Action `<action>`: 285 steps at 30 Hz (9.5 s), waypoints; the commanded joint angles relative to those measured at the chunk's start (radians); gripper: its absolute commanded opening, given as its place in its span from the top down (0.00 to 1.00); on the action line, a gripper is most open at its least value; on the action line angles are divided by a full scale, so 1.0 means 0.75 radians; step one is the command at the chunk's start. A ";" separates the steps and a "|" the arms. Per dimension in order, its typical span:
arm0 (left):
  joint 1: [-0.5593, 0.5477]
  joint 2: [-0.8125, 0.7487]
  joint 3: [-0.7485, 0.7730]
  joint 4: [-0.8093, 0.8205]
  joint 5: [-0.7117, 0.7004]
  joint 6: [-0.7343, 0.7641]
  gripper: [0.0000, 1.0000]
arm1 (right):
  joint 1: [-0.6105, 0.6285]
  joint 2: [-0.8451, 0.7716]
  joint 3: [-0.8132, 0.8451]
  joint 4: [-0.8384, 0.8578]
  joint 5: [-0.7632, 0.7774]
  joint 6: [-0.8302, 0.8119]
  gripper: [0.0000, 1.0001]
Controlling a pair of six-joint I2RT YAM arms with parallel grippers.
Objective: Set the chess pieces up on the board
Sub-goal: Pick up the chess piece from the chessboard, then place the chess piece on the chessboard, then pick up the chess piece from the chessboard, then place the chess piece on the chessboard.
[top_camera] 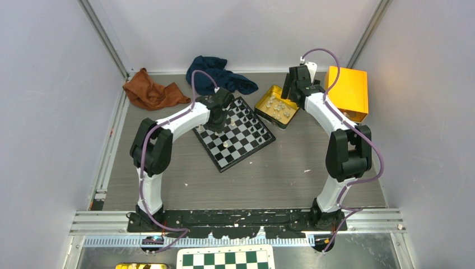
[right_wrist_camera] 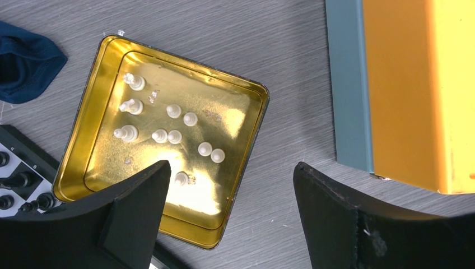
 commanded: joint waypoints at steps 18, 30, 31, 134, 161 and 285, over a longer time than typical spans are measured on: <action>0.000 -0.228 -0.200 0.046 -0.085 -0.004 0.89 | 0.008 -0.105 -0.013 0.032 -0.007 0.025 0.14; 0.021 -0.249 -0.250 0.075 -0.094 -0.015 0.89 | 0.024 -0.104 -0.003 0.022 0.004 0.024 0.14; 0.023 -0.248 -0.249 0.076 -0.094 -0.015 0.89 | 0.026 -0.104 -0.003 0.023 0.004 0.024 0.14; 0.060 -0.240 -0.271 0.097 -0.061 -0.016 0.63 | 0.032 -0.065 0.032 -0.002 0.016 0.017 0.14; 0.021 -0.435 -0.191 0.148 0.079 0.045 0.41 | 0.034 -0.036 0.078 -0.005 0.016 0.011 0.14; 0.137 -0.336 -0.229 0.085 -0.118 -0.215 1.00 | 0.017 -0.022 0.069 0.005 0.032 0.000 0.14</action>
